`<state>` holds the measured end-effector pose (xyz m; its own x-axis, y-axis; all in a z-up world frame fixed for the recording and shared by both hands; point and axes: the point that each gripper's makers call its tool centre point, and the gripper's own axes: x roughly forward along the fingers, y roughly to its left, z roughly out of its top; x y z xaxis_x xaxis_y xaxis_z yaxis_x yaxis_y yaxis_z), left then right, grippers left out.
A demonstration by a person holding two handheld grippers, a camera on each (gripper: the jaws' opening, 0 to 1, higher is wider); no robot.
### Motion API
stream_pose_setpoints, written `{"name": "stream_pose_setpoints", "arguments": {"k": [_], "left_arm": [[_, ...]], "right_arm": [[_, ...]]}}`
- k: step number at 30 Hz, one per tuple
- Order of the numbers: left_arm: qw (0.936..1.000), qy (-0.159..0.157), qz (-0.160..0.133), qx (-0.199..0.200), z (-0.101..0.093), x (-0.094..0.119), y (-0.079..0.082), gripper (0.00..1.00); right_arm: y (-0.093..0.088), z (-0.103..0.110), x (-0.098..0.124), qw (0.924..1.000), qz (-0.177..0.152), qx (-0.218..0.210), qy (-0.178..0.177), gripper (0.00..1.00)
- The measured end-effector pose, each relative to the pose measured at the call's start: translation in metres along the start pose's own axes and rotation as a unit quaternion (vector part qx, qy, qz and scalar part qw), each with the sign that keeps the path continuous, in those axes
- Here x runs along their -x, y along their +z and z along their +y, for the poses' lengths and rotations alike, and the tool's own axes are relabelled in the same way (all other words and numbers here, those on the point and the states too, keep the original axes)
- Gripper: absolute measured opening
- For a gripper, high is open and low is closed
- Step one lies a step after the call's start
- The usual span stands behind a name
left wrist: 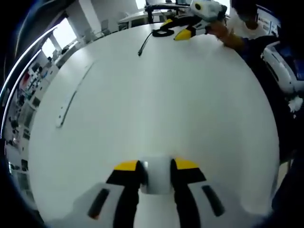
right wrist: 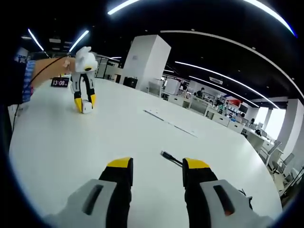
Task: Plug the desk Type‑C cable into the charger adapter.
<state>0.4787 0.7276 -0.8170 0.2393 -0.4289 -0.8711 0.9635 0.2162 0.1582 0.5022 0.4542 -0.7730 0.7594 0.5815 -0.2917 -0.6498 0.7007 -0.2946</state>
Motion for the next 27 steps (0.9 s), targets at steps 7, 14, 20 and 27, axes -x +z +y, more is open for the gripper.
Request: {"name": "stream_pose_setpoints", "arguments": {"k": [7,14,20,27], "left_arm": [[0.9999,-0.011,0.001,-0.012,-0.026,0.003,0.003,0.25],[0.9997,-0.016,-0.004,-0.016,-0.052,0.006,0.006,0.25],[0.9994,-0.024,-0.002,-0.026,-0.076,0.009,0.006,0.25],[0.9987,-0.031,-0.007,-0.04,-0.094,0.012,0.007,0.26]], "right_arm": [[0.0,0.0,0.0,1.0,0.003,0.008,0.0,0.42],[-0.001,-0.002,-0.001,0.9999,0.005,0.012,-0.003,0.42],[-0.001,0.0,-0.002,0.9999,0.007,0.014,-0.004,0.42],[0.0,0.003,-0.003,0.9998,0.006,0.017,-0.005,0.42]]}}
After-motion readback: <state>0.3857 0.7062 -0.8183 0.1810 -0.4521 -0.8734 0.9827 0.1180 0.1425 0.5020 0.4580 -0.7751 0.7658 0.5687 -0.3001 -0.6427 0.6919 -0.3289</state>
